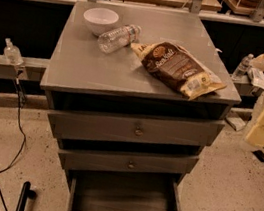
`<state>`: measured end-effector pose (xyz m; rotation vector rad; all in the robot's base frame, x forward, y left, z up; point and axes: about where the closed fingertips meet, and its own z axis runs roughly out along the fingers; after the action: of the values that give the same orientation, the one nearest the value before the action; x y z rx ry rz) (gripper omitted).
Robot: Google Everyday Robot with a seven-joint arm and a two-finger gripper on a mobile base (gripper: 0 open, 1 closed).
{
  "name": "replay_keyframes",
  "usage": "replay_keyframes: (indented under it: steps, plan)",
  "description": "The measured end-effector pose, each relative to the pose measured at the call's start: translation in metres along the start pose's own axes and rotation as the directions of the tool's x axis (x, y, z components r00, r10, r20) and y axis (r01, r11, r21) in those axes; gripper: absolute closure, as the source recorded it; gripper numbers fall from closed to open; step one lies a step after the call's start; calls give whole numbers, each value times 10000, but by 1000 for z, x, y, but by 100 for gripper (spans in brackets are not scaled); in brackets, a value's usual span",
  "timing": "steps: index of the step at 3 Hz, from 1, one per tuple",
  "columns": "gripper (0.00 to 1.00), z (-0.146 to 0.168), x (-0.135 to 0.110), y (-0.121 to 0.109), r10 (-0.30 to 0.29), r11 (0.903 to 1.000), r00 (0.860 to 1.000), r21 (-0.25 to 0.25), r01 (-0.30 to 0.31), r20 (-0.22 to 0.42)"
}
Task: Place brown chip bag into bottom drawer
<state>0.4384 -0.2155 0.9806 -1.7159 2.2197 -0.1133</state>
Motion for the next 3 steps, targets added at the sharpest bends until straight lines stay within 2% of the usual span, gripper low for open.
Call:
replay_keyframes:
  steps: [1,2,3]
  plan:
    - [0,0,0,0,0,10000,10000,2,0,1]
    - [0,6,-5,-13,-31,10000,9997,67,29,224]
    - [0,25,-24,-49,-189,9990,9986,404,169,500]
